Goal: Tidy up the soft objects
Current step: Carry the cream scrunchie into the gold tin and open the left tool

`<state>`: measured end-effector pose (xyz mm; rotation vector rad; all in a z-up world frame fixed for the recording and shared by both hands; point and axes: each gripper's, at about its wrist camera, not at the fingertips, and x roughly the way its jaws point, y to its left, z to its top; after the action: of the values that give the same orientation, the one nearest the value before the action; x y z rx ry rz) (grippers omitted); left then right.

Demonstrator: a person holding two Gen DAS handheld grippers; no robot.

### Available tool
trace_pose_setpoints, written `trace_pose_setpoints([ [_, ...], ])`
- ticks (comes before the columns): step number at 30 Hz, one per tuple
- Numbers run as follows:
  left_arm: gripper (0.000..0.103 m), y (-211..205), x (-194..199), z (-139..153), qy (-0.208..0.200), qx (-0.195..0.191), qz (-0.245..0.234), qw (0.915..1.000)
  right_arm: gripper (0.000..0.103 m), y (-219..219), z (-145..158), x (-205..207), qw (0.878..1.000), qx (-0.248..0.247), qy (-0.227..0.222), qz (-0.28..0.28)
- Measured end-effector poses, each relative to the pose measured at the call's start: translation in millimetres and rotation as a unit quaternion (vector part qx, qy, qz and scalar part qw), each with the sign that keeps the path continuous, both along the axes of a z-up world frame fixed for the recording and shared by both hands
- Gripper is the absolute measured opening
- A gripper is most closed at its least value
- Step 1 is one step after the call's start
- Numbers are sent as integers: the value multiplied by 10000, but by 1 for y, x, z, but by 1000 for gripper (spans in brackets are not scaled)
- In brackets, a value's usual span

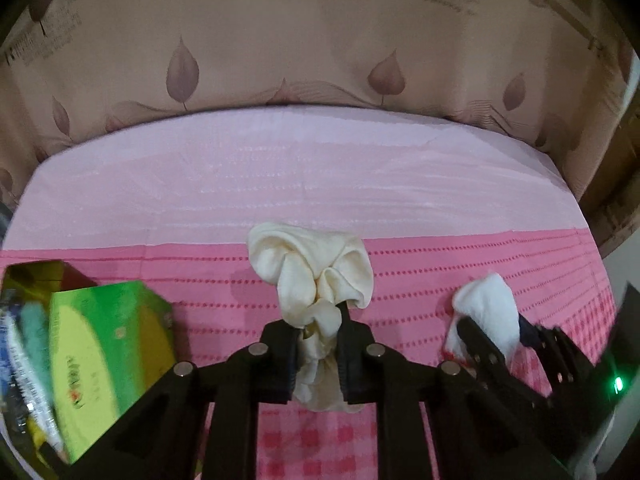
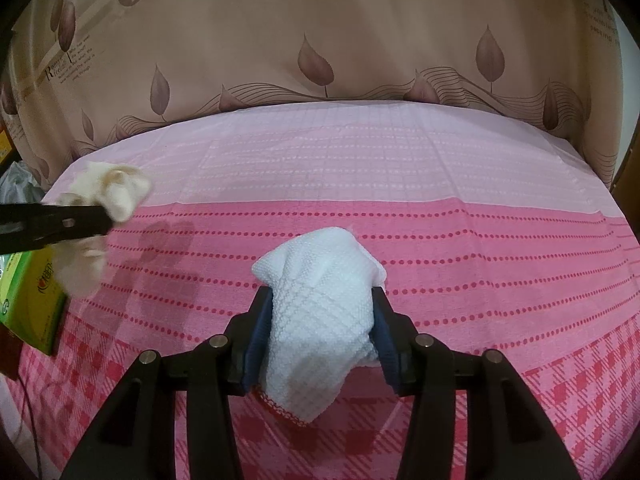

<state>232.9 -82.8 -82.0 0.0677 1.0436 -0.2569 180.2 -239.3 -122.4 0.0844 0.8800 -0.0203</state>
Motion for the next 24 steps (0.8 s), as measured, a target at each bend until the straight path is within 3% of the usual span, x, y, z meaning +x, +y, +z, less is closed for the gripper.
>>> trace_pose_setpoints([
  [15, 15, 31, -65, 50, -298, 38, -383, 9988, 47, -1, -1, 0, 10000, -17, 3, 0],
  [24, 15, 82, -76, 69, -407, 188, -145, 9989, 47, -1, -2, 0, 10000, -27, 3, -2],
])
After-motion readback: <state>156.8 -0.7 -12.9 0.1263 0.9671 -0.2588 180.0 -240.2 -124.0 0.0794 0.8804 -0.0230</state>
